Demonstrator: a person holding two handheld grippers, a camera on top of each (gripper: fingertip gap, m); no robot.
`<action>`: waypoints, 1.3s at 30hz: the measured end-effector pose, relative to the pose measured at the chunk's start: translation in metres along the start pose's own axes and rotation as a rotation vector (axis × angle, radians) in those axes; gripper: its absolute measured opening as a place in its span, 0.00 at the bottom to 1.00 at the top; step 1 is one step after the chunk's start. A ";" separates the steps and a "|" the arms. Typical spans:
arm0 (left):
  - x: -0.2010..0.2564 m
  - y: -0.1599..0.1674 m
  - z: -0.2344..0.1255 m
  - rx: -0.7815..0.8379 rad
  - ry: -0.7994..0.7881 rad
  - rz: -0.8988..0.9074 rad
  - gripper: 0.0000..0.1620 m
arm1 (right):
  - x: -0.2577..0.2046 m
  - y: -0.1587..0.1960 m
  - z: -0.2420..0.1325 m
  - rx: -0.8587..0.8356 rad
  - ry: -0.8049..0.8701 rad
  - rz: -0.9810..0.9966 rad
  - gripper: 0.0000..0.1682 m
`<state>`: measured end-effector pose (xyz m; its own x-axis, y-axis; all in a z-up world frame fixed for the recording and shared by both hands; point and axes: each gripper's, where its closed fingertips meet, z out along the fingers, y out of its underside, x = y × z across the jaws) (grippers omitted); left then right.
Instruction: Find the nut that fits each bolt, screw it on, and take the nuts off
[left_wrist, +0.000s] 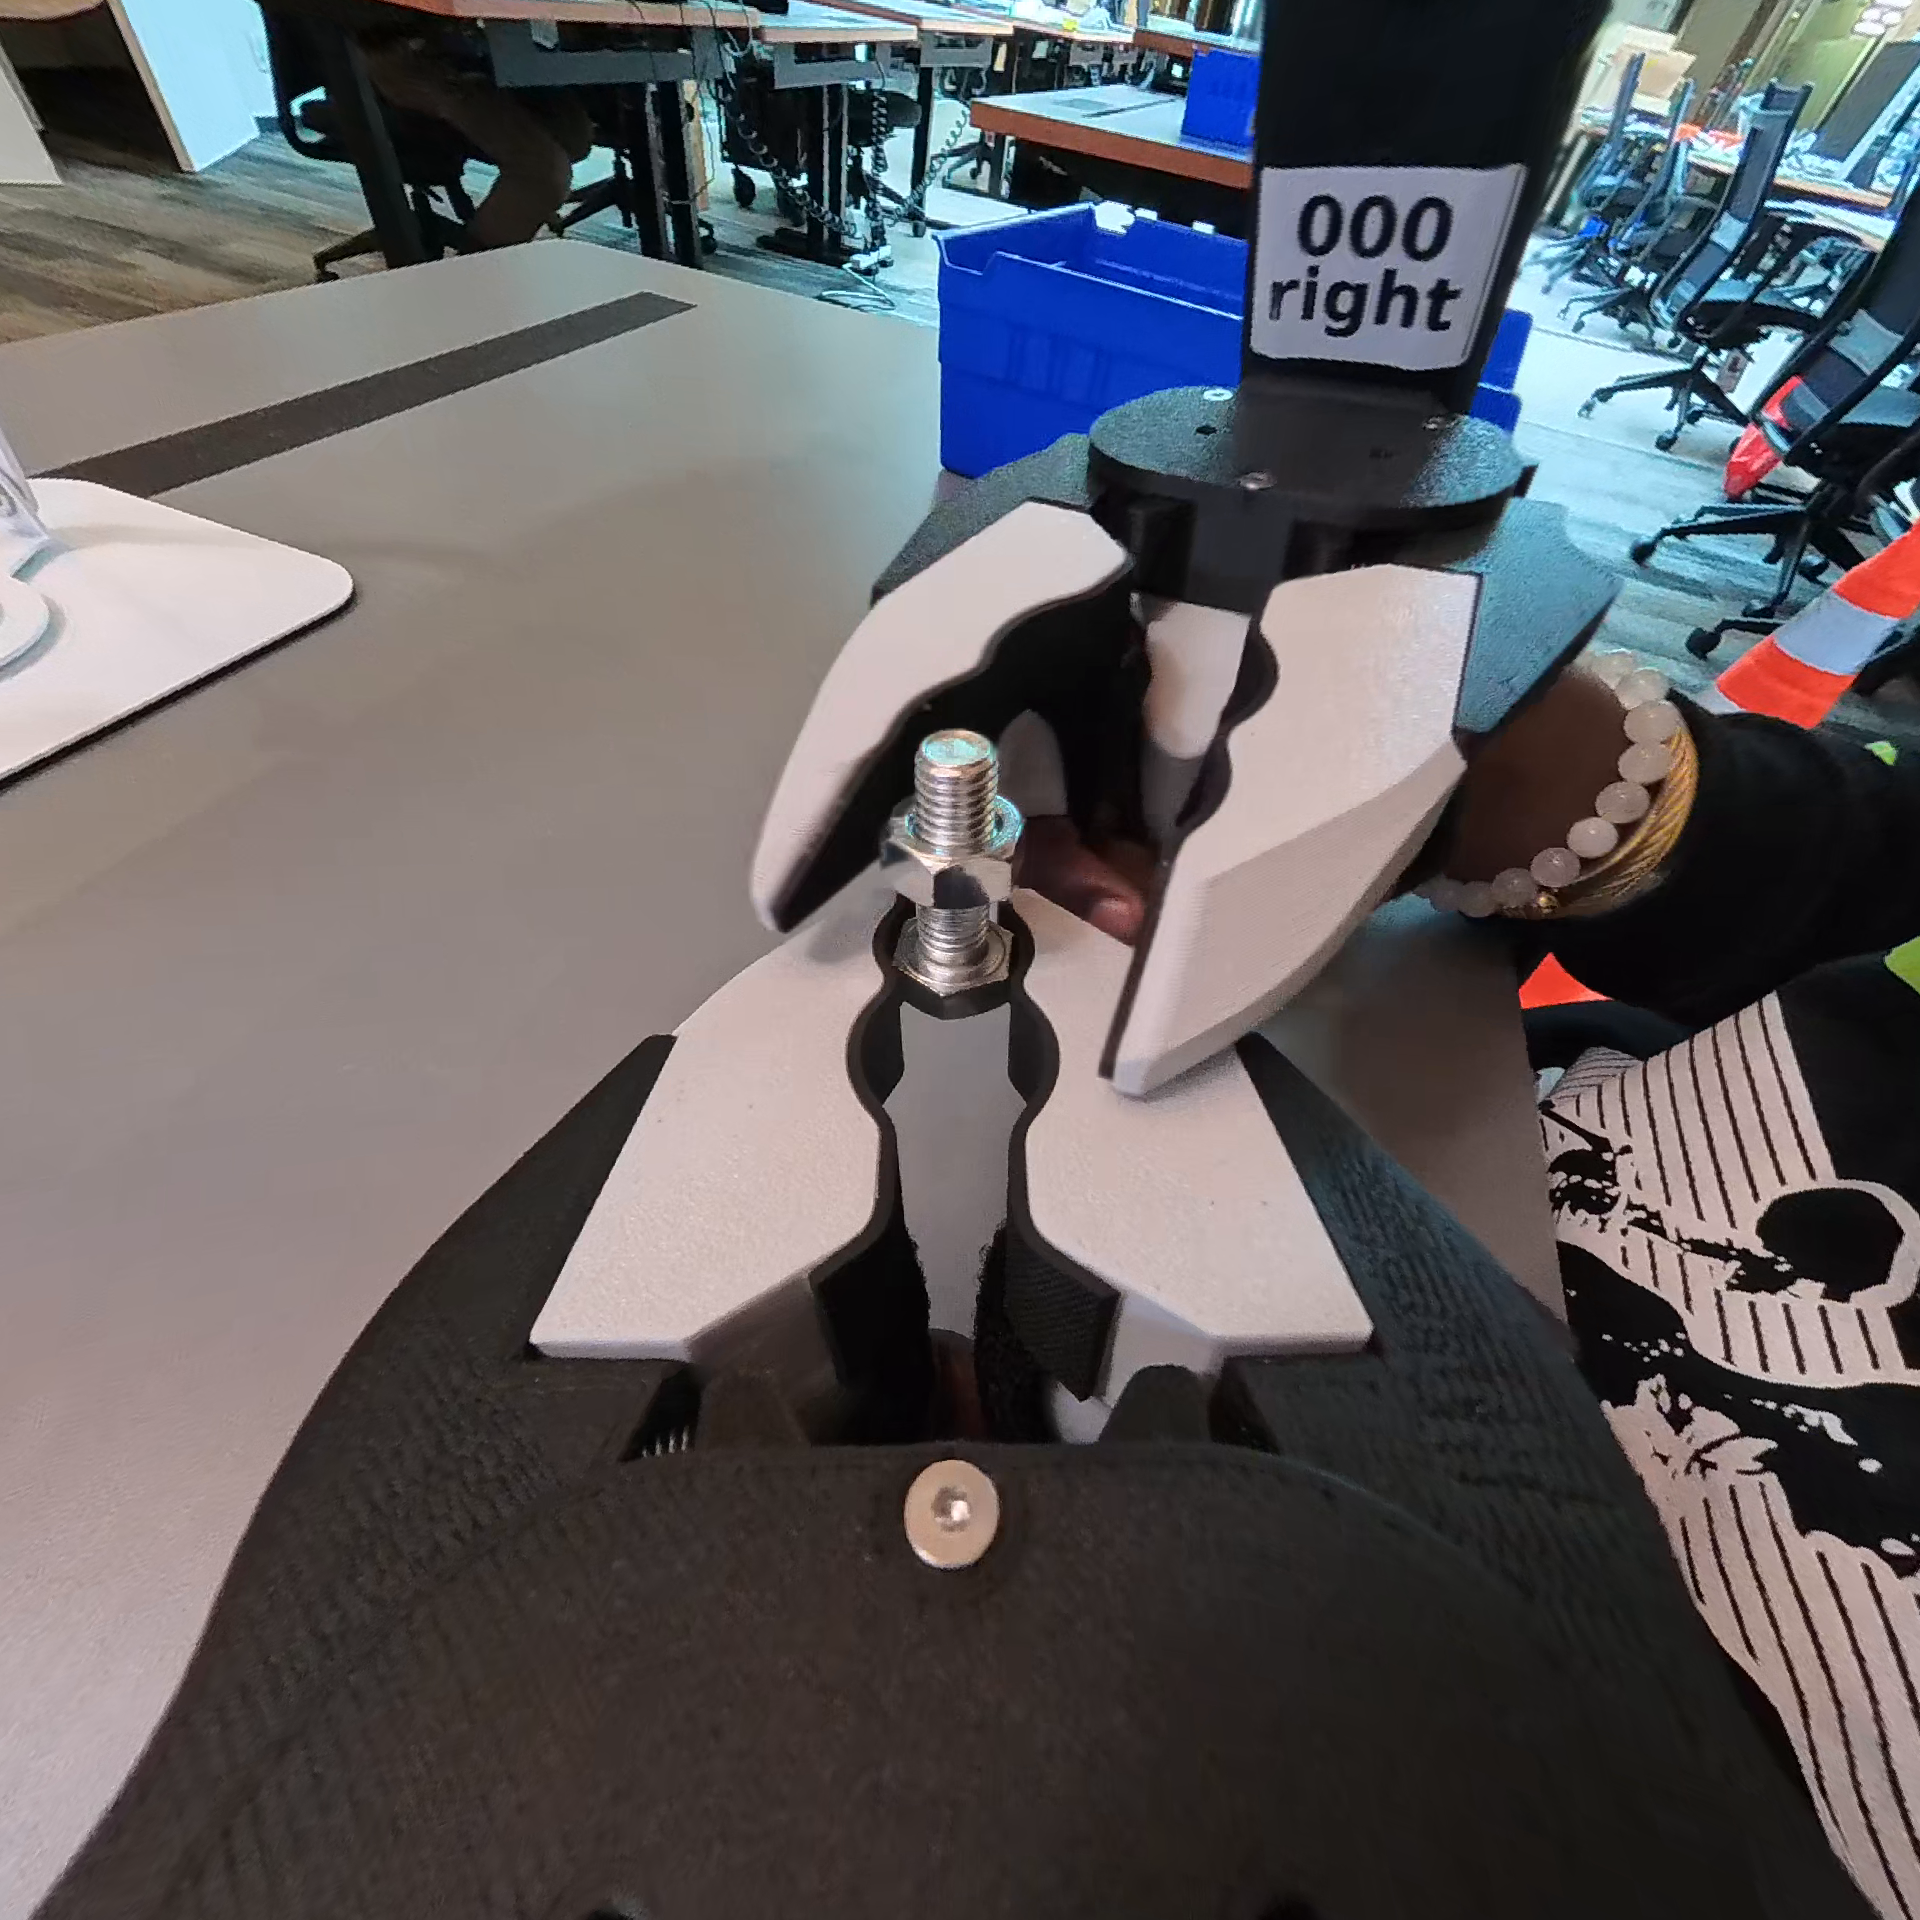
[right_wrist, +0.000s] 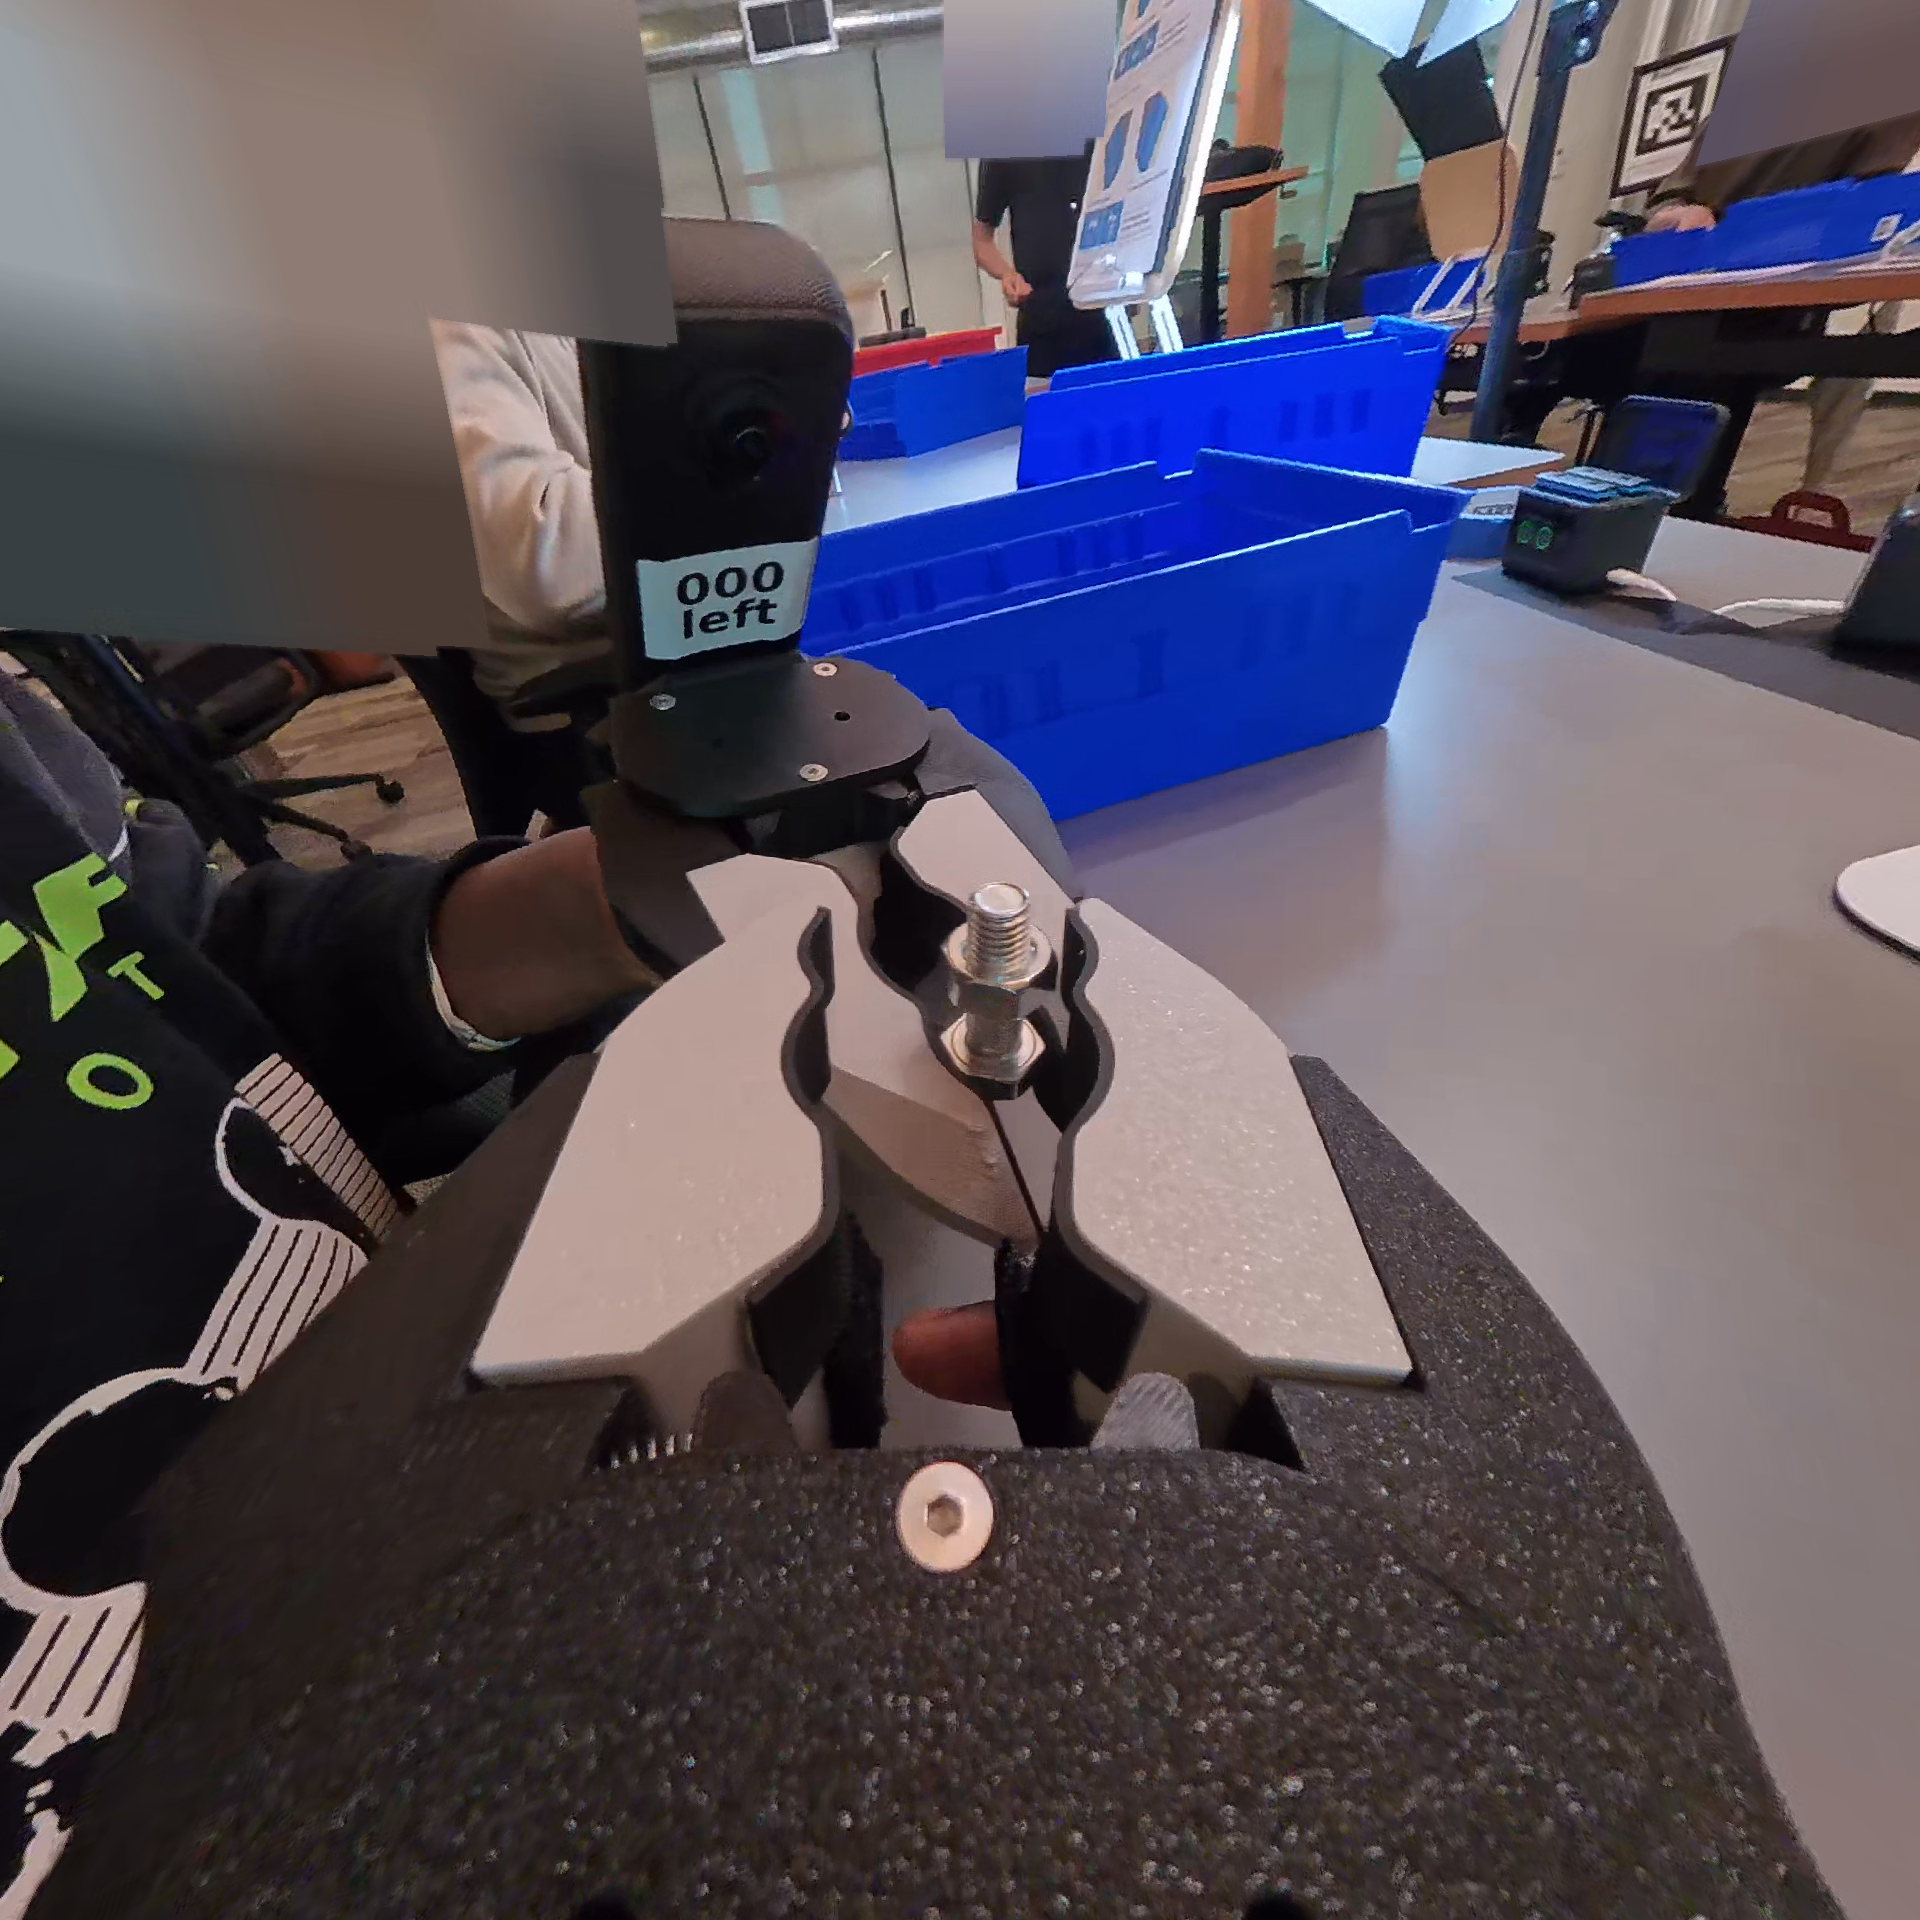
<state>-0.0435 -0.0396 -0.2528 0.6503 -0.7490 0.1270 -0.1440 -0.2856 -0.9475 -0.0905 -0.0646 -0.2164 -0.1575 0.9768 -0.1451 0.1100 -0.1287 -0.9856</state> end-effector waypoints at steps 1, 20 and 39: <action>0.000 0.000 0.000 0.000 0.000 0.000 0.09 | 0.000 0.000 -0.003 -0.002 0.007 -0.006 0.24; -0.003 -0.003 -0.002 0.022 -0.009 -0.017 0.10 | 0.004 -0.004 -0.016 -0.012 0.045 -0.024 0.18; 0.004 0.005 0.003 -0.042 -0.020 0.073 0.10 | 0.004 -0.005 -0.023 -0.240 0.106 -0.092 0.09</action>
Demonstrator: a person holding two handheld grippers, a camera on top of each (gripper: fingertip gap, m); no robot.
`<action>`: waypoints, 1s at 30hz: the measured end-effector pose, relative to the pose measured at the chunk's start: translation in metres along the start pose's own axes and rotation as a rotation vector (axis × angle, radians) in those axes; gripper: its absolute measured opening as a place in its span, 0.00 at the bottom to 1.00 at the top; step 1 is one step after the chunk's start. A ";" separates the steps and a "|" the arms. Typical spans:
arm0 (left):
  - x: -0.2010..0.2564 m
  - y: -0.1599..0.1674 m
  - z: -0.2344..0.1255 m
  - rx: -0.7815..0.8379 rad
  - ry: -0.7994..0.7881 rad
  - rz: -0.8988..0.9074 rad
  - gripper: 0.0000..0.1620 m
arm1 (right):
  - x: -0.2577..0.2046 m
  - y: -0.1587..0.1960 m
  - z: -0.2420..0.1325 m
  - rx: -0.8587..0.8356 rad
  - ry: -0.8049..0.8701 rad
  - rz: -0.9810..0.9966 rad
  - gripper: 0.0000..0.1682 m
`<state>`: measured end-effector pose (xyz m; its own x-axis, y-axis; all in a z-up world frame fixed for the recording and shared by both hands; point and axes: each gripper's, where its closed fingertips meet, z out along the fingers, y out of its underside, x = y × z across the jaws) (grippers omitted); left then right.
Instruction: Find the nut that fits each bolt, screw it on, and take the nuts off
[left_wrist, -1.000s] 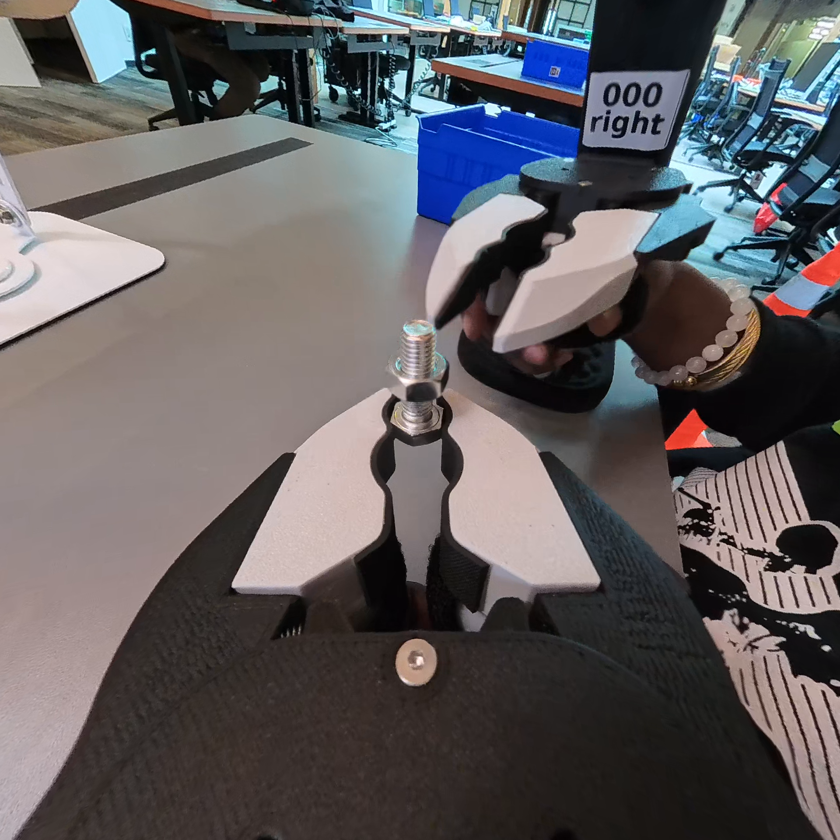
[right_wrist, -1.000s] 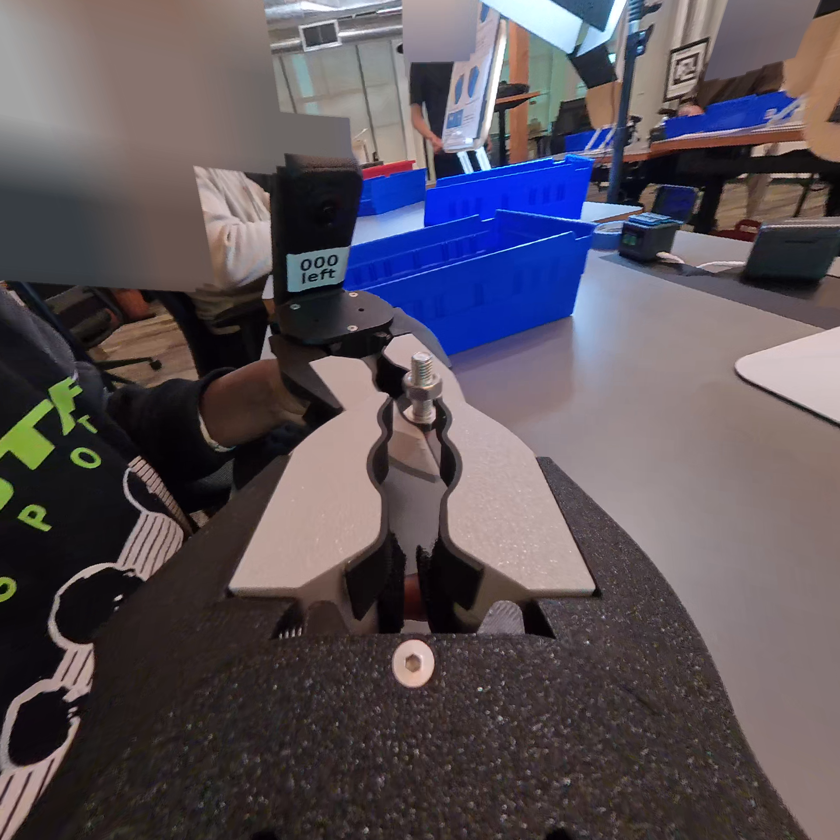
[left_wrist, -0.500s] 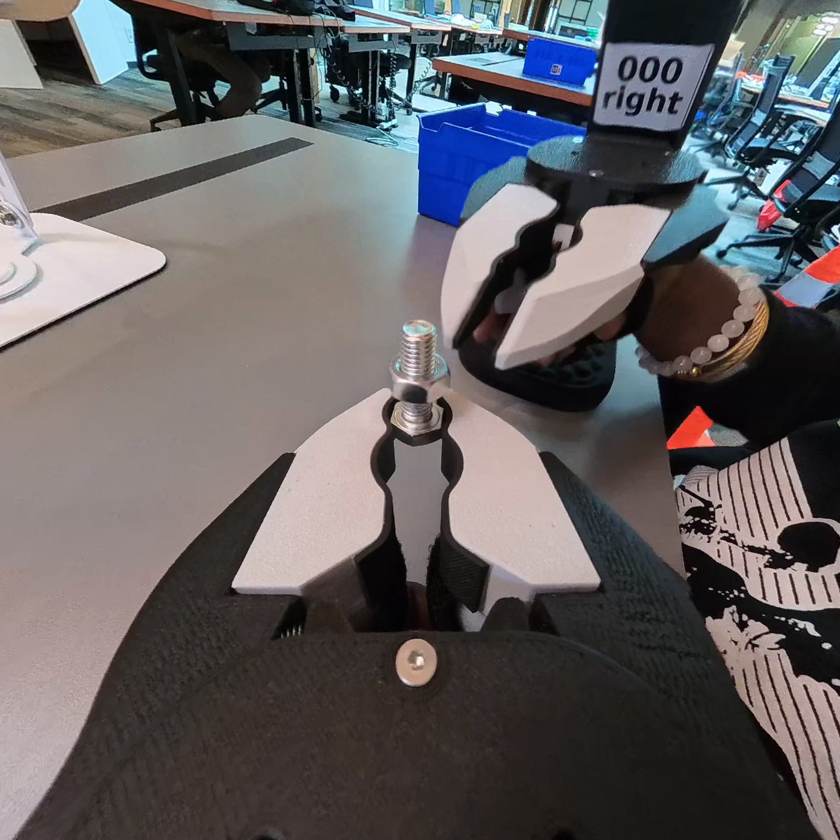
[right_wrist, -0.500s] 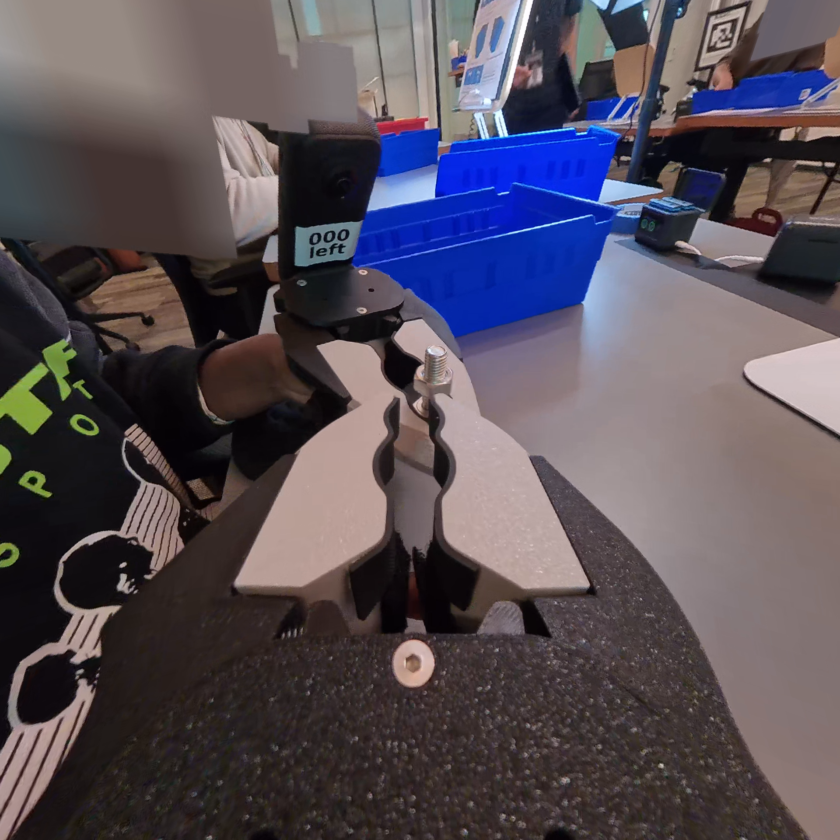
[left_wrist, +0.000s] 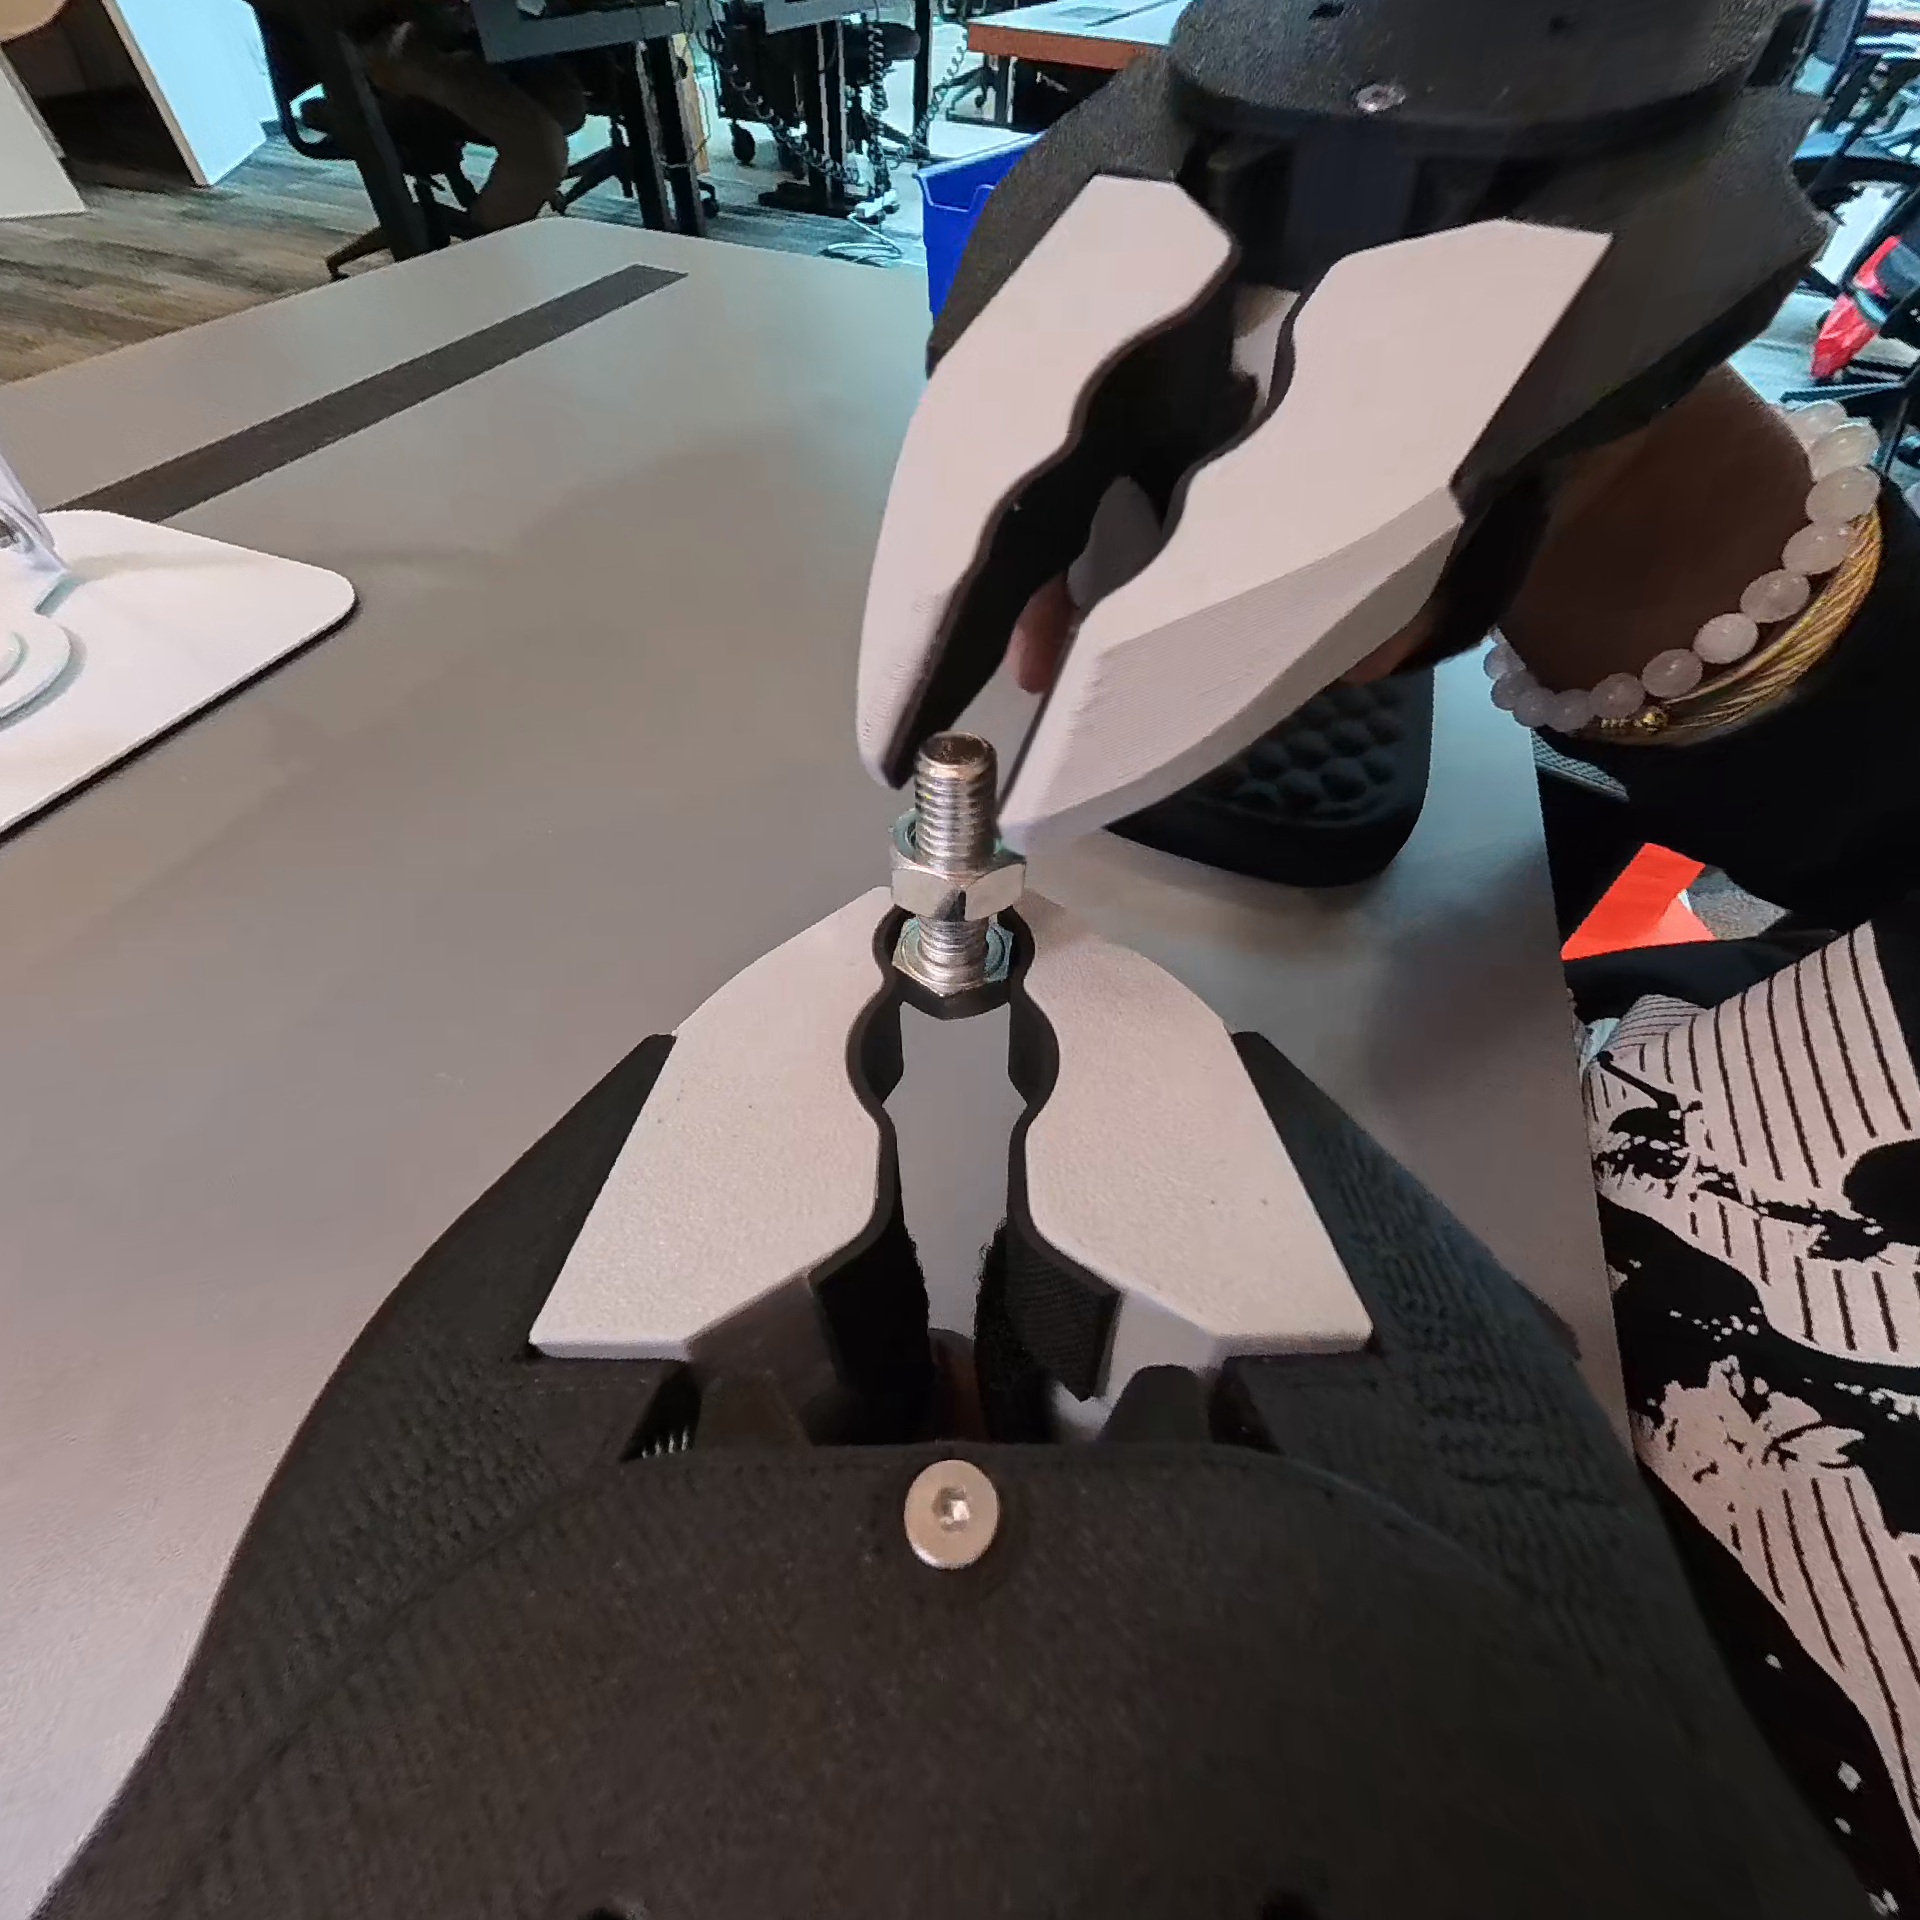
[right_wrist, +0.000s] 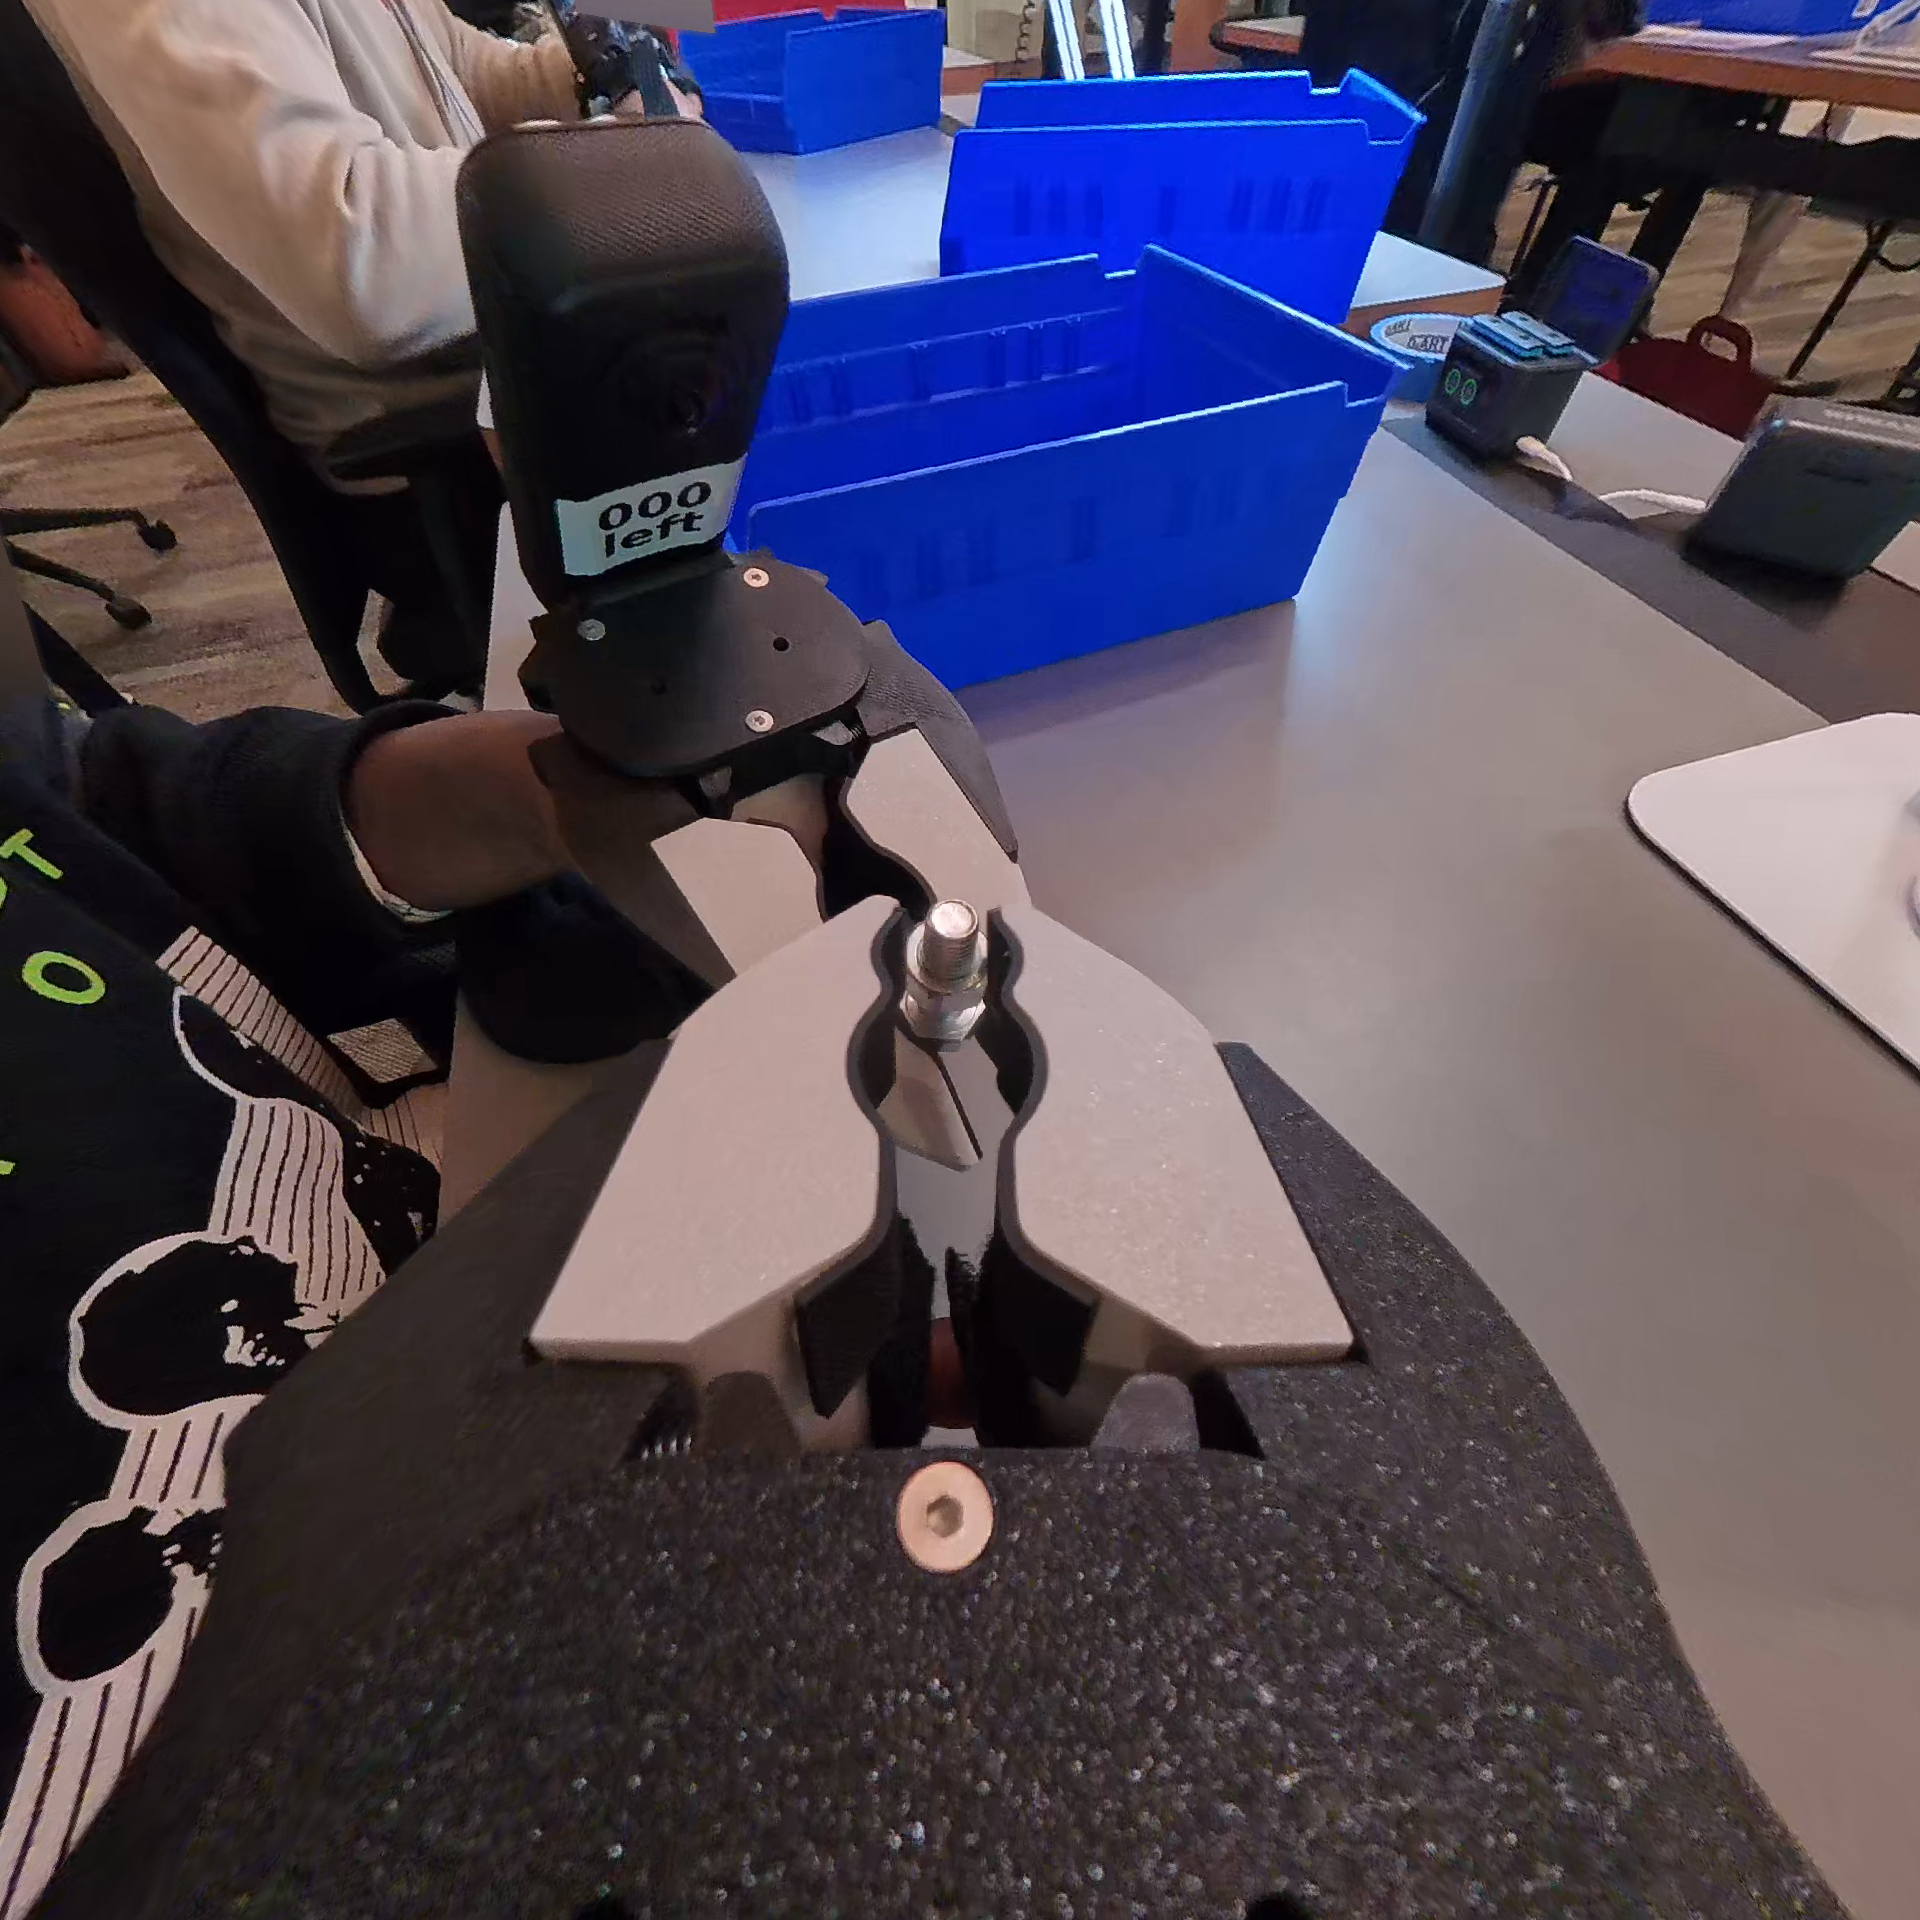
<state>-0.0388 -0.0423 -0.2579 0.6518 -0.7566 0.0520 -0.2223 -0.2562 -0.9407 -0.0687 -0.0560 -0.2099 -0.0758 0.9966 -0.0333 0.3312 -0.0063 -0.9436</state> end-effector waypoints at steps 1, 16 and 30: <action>0.000 0.000 0.000 -0.002 0.002 0.002 0.10 | 0.000 0.000 0.000 -0.003 0.005 -0.002 0.06; -0.012 -0.010 -0.006 0.076 -0.069 -0.053 0.44 | 0.066 -0.003 -0.138 0.065 0.429 0.074 0.06; -0.010 -0.005 -0.002 0.032 -0.075 -0.026 0.42 | 0.207 0.141 -0.401 -0.172 1.148 0.419 0.06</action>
